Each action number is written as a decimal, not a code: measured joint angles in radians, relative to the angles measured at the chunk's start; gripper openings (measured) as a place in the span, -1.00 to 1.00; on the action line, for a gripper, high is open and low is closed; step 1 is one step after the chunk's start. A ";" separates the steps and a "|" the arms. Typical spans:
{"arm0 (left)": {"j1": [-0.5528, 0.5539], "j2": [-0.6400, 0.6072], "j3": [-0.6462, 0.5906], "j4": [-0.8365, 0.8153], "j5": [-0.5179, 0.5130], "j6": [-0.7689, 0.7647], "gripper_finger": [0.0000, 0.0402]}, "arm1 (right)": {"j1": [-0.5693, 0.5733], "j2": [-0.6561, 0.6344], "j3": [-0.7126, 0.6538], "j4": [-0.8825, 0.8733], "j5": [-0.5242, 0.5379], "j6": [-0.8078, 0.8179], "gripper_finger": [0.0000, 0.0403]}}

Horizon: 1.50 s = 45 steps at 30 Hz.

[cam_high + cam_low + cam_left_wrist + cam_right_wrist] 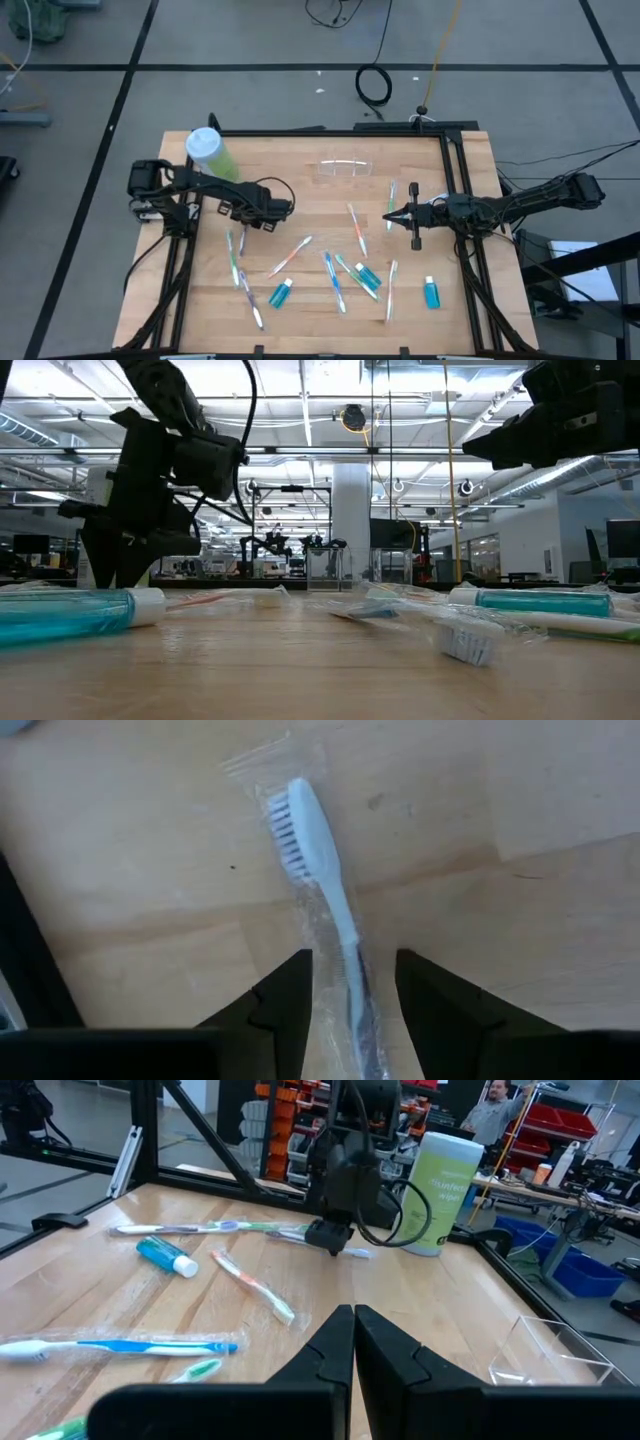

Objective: Pick & Place toothbrushing station
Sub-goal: Put the top violet toothbrush into the transparent organizer

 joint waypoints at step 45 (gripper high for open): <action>0.078 -0.067 0.268 1.544 -0.636 1.133 -0.88 | 0.000 0.001 0.000 0.000 0.000 -0.001 -0.97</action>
